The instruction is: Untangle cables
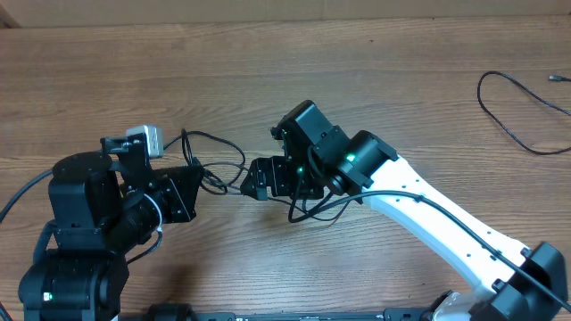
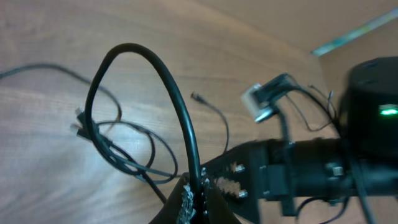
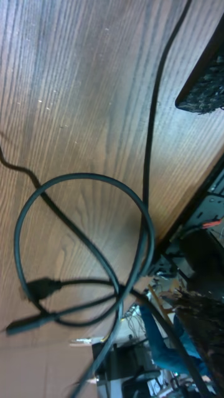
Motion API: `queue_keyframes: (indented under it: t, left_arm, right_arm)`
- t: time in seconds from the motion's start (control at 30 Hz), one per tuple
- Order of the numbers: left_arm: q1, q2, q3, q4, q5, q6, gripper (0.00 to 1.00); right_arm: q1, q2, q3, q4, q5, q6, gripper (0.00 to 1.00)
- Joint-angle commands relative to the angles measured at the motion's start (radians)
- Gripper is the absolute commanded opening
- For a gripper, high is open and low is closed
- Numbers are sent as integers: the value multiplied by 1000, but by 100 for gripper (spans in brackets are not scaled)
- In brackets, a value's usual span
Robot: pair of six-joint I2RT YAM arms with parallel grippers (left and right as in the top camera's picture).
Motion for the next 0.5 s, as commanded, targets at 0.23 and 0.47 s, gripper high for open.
queue_keyframes:
  t: [0.23, 0.47]
  left_arm:
    - [-6, -6, 60, 78, 76, 6, 4]
    - [-6, -7, 67, 80, 105, 6, 4]
  right_arm:
    - [6, 82, -2, 13, 25, 2, 83]
    - [-6, 116, -2, 37, 203, 37, 46]
